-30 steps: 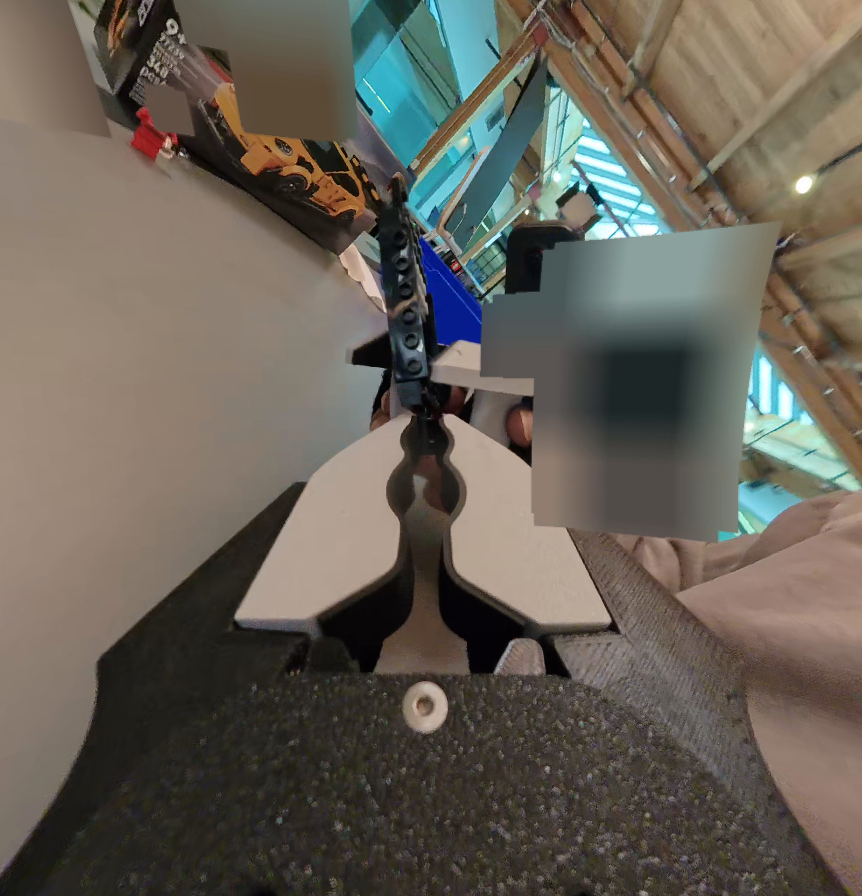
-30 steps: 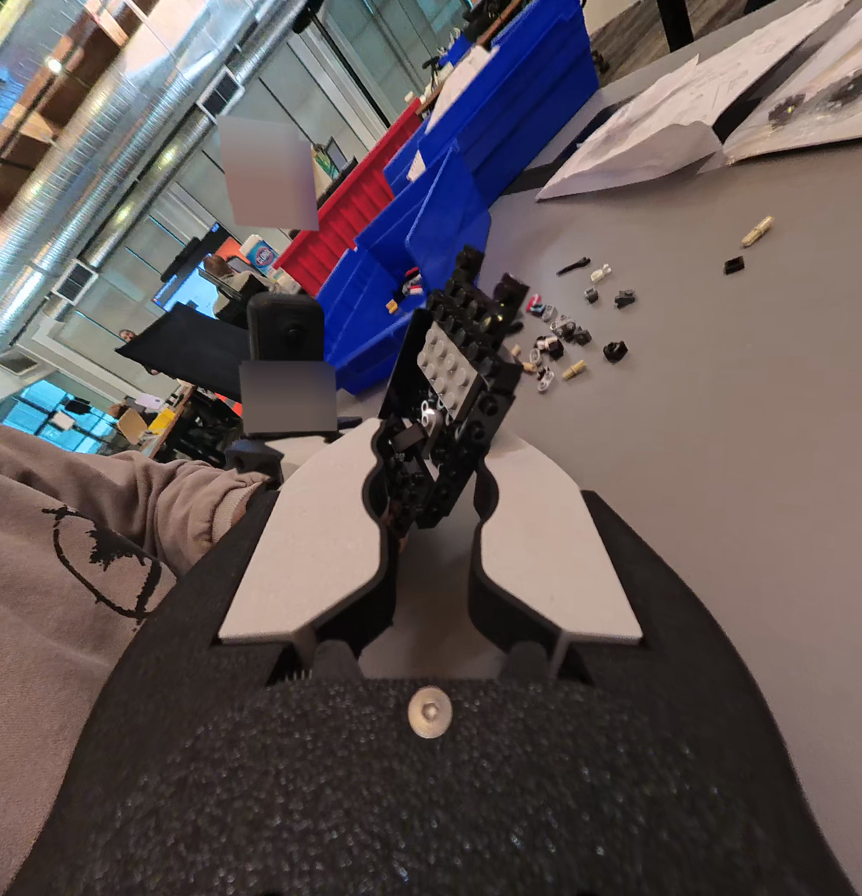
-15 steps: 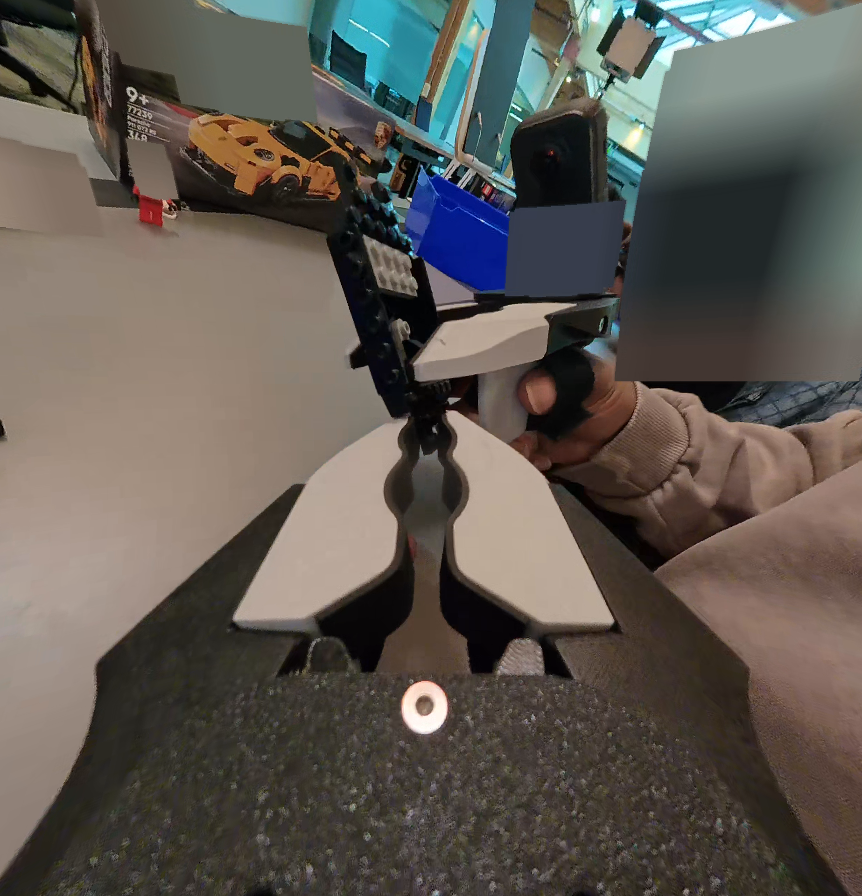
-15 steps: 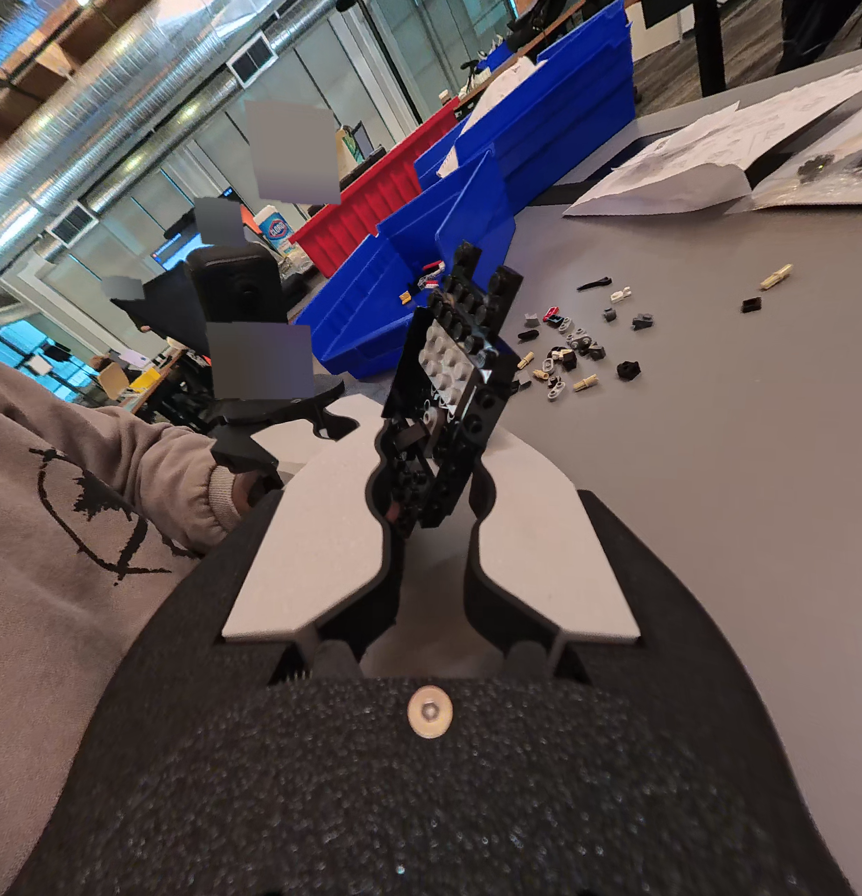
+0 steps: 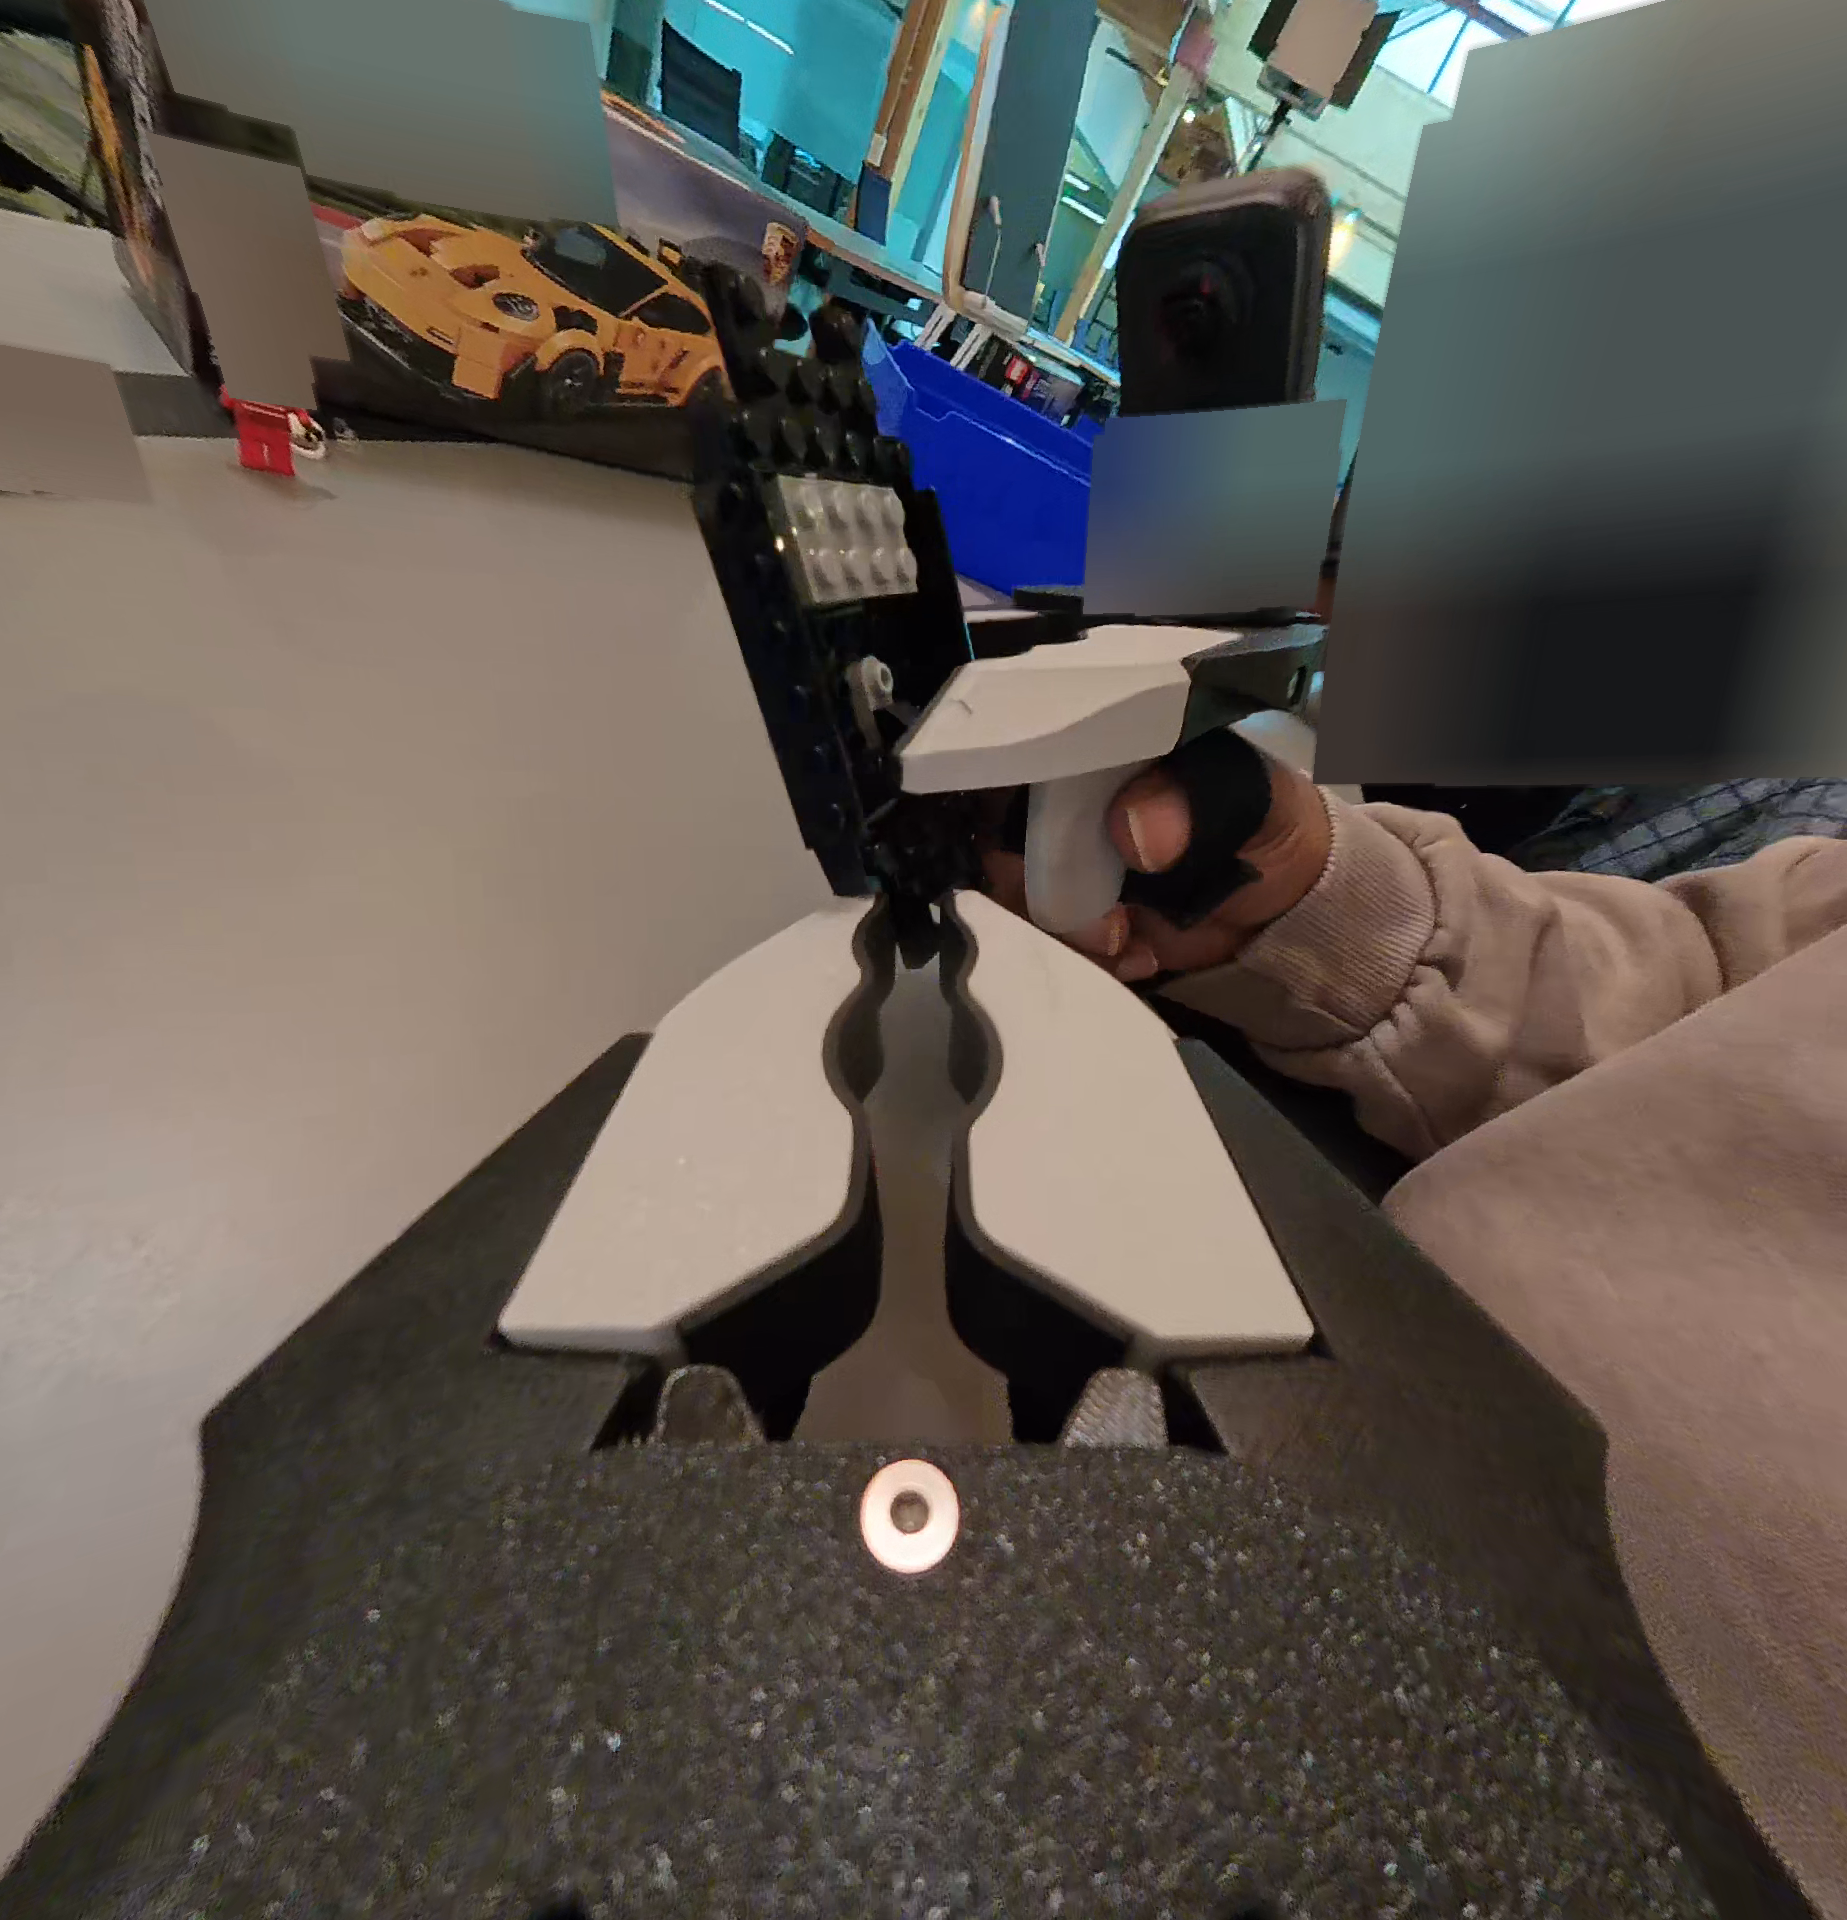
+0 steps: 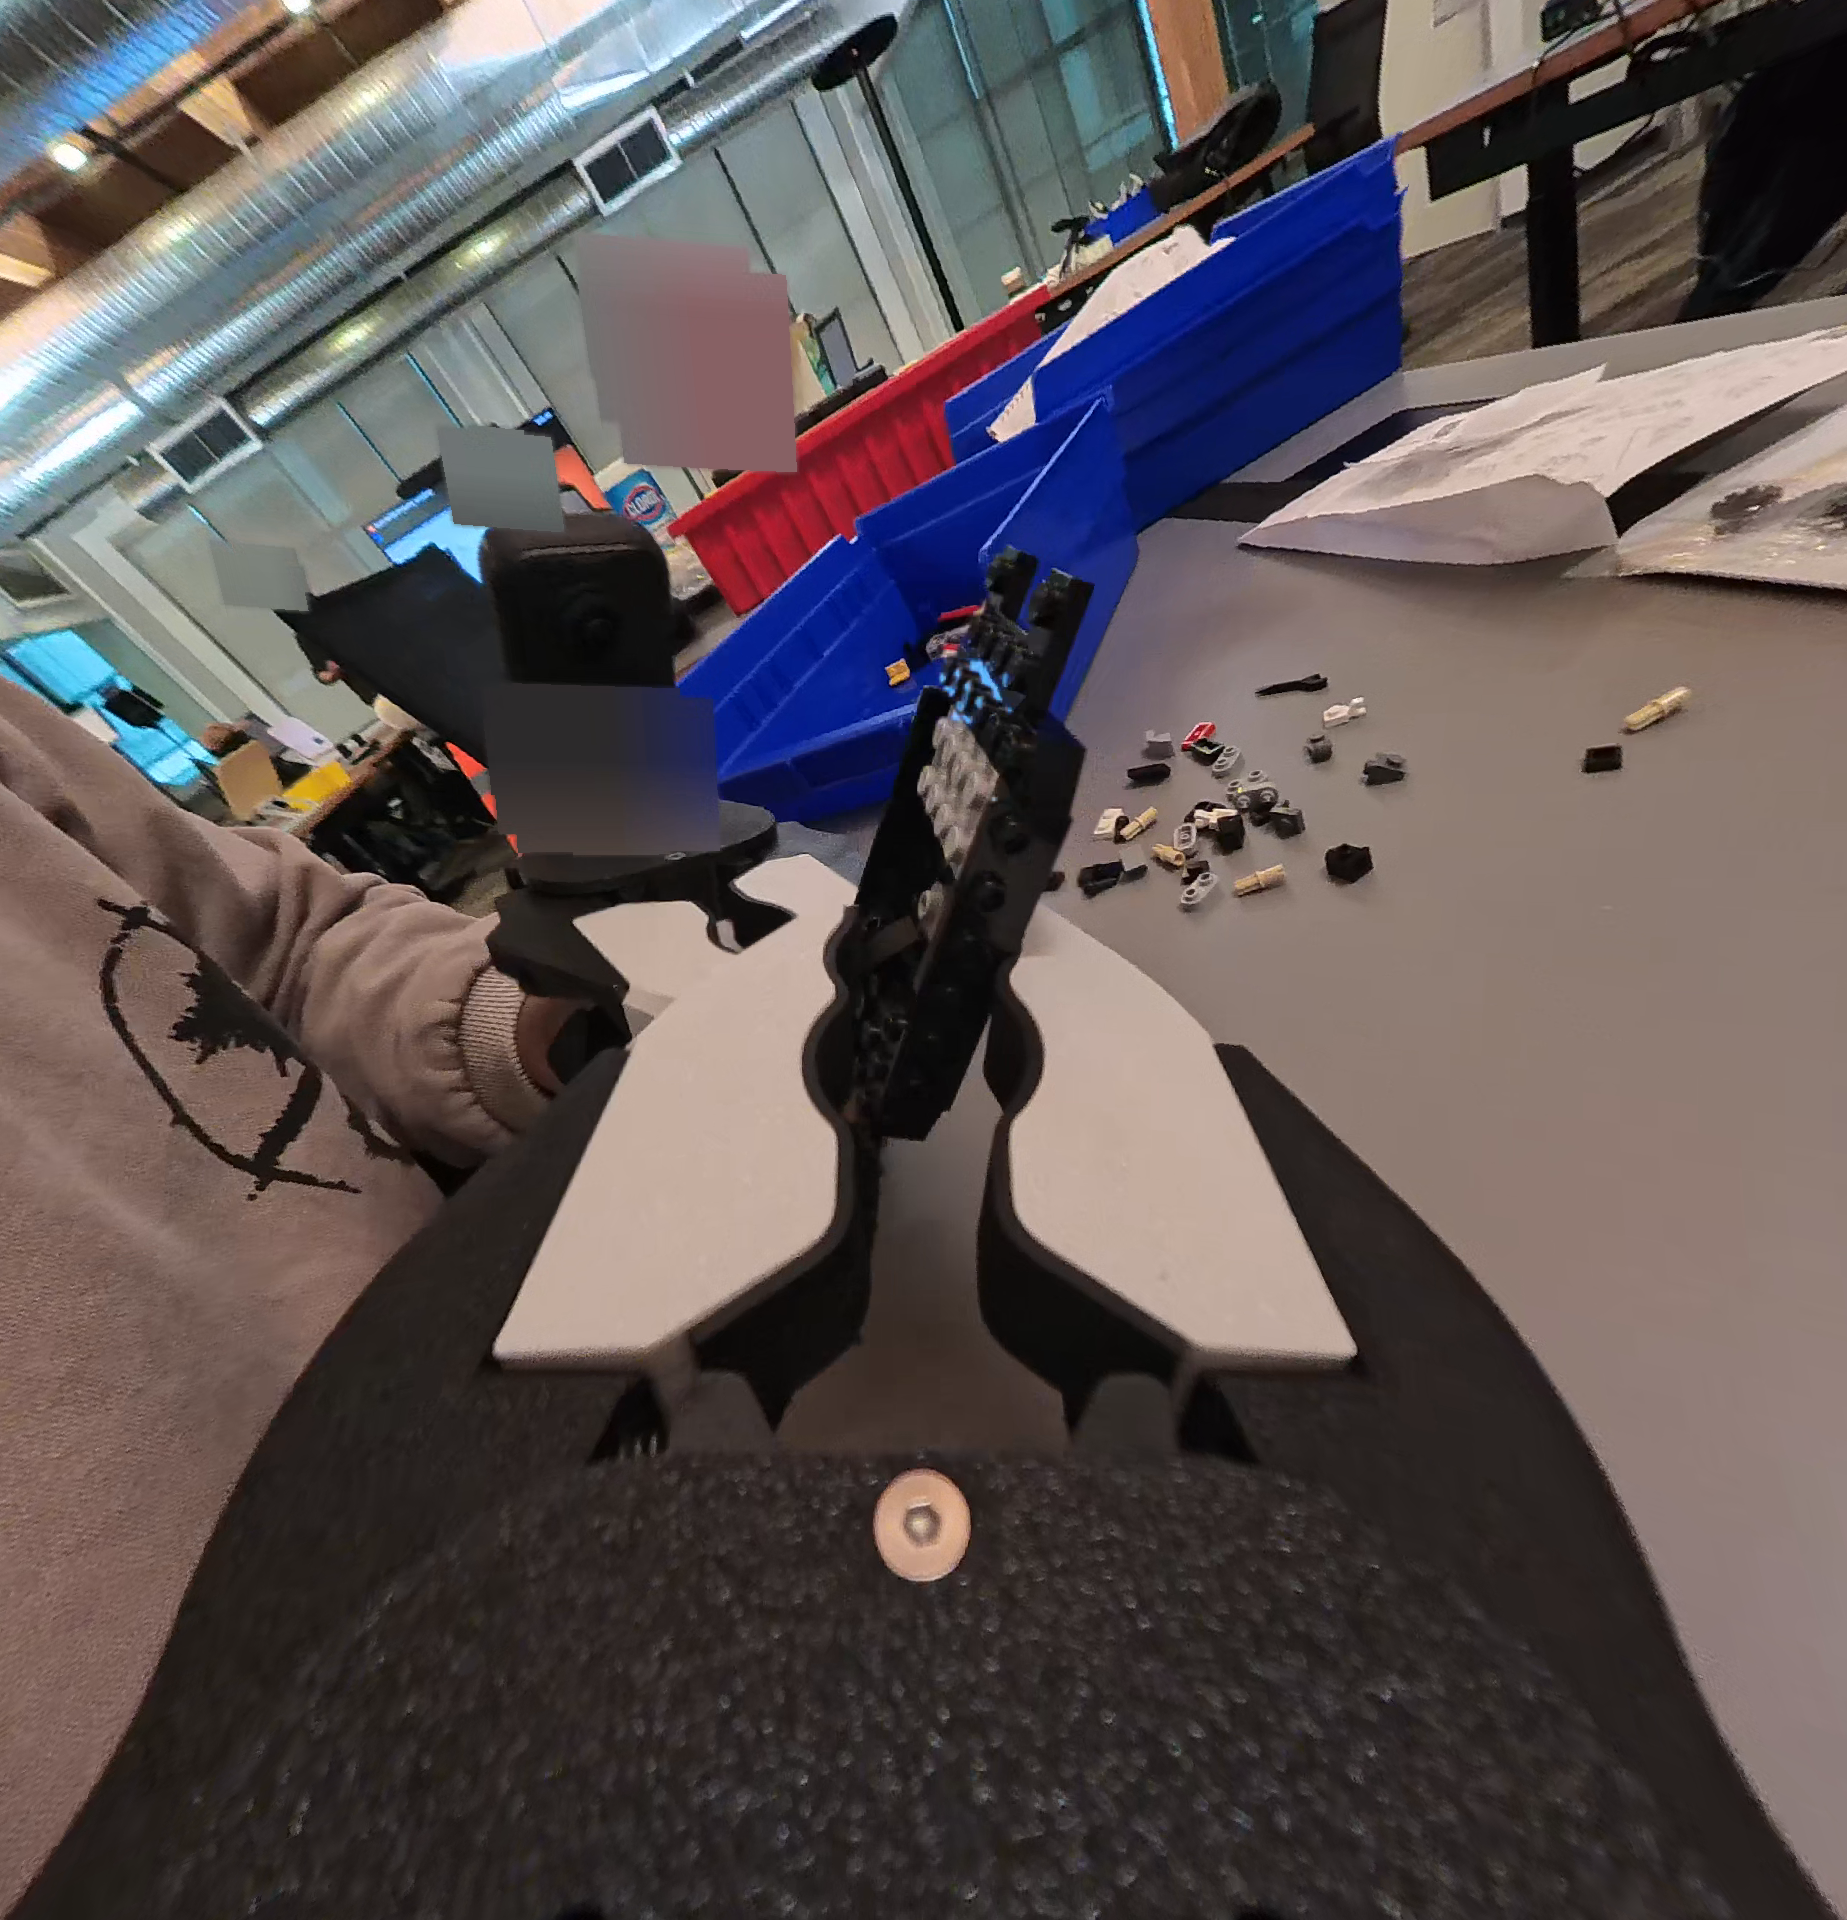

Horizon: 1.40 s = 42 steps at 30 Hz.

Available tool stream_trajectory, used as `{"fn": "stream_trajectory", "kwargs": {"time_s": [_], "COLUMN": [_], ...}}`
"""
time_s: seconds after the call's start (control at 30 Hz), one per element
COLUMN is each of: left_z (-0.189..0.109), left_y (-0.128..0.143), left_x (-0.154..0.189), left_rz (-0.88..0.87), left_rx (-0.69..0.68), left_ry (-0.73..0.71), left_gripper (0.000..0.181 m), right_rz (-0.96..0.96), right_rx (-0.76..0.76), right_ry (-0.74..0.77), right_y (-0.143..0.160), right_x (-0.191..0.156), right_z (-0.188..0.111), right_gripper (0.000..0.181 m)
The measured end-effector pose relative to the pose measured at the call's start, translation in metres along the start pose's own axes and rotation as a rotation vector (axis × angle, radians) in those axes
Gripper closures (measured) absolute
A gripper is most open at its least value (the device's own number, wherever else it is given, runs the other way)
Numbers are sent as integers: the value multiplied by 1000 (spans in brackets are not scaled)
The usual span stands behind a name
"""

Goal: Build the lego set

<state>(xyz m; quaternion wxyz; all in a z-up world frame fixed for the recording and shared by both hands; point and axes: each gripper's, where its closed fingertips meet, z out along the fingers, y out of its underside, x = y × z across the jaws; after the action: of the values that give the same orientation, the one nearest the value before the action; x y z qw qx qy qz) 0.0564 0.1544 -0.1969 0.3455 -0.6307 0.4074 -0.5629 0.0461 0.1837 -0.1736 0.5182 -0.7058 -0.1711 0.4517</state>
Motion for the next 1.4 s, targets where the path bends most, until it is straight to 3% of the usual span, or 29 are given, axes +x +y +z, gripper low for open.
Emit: {"fn": "stream_trajectory", "kwargs": {"time_s": [0.27, 0.57, 1.0, 1.17, 1.4], "left_z": [-6, -9, -1, 2, 5], "left_y": [-10, -9, -12, -10, -11], "left_x": [1, 3, 5, 2, 0], "left_rz": [-162, -157, -471, -603, -656], "left_rx": [44, 28, 99, 79, 26], "left_ry": [115, 110, 187, 218, 251], "left_gripper": [172, 174, 176, 176, 176], "right_rz": [90, 101, 105, 143, 169], "right_rx": [14, -7, 3, 1, 46], "right_ry": [-84, -111, -34, 5, 38], "right_y": [-1, 1, -2, 1, -10], "right_x": [-6, -9, 4, 13, 22], "right_z": [-2, -2, -3, -4, -14], "right_gripper": [165, 163, 156, 154, 149]}}
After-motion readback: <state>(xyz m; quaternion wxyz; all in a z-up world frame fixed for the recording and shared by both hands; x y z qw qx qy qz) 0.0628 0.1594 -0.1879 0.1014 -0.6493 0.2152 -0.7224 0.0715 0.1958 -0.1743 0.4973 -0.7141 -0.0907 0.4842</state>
